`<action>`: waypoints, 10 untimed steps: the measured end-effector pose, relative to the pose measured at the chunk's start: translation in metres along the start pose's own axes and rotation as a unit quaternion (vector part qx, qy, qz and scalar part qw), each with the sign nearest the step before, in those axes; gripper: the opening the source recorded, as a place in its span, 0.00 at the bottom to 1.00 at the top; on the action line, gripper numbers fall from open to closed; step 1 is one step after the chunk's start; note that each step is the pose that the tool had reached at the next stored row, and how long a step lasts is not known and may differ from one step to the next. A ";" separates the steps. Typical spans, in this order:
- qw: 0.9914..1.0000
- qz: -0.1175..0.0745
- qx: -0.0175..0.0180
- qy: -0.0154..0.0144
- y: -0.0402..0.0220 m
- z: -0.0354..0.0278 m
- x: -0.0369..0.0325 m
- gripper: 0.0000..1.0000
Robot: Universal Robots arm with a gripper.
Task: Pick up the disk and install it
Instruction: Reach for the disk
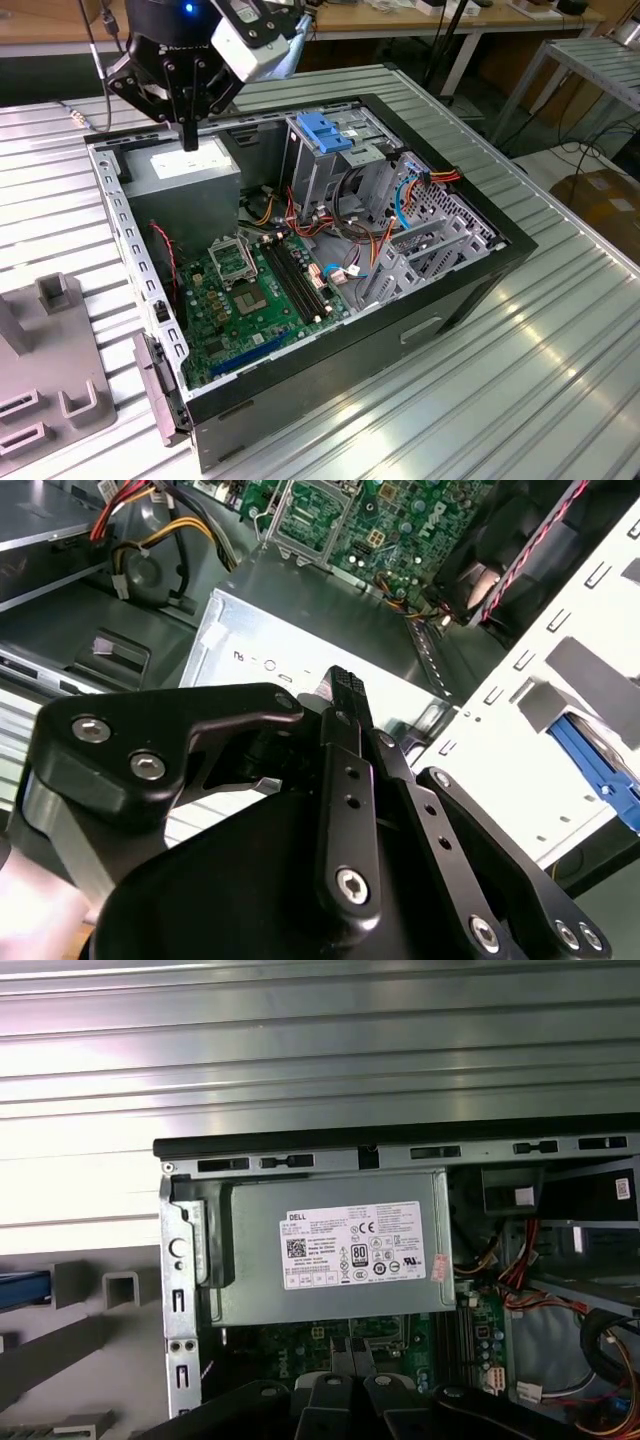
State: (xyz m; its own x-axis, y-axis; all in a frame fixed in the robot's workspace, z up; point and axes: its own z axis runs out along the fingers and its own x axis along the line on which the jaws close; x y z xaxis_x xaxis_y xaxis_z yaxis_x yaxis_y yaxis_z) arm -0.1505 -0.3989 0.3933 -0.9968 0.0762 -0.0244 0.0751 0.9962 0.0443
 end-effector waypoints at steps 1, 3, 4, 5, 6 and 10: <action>1.000 0.000 0.000 0.000 0.0000 0.0000 0.0016 0.10; 1.000 0.000 0.000 0.000 -0.0001 -0.0001 0.0057 0.10; 1.000 0.000 0.000 0.000 -0.0002 -0.0002 0.0082 0.10; 1.000 0.000 0.000 0.000 -0.0002 -0.0002 0.0099 0.10; 1.000 0.000 0.000 0.000 -0.0002 -0.0003 0.0122 0.10; 1.000 0.000 0.000 0.000 -0.0005 -0.0004 0.0181 0.10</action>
State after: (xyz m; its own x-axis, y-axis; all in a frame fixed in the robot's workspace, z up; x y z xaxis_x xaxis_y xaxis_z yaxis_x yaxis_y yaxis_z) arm -0.1686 -0.3981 0.3933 -0.9968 0.0763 -0.0245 0.0751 0.9962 0.0444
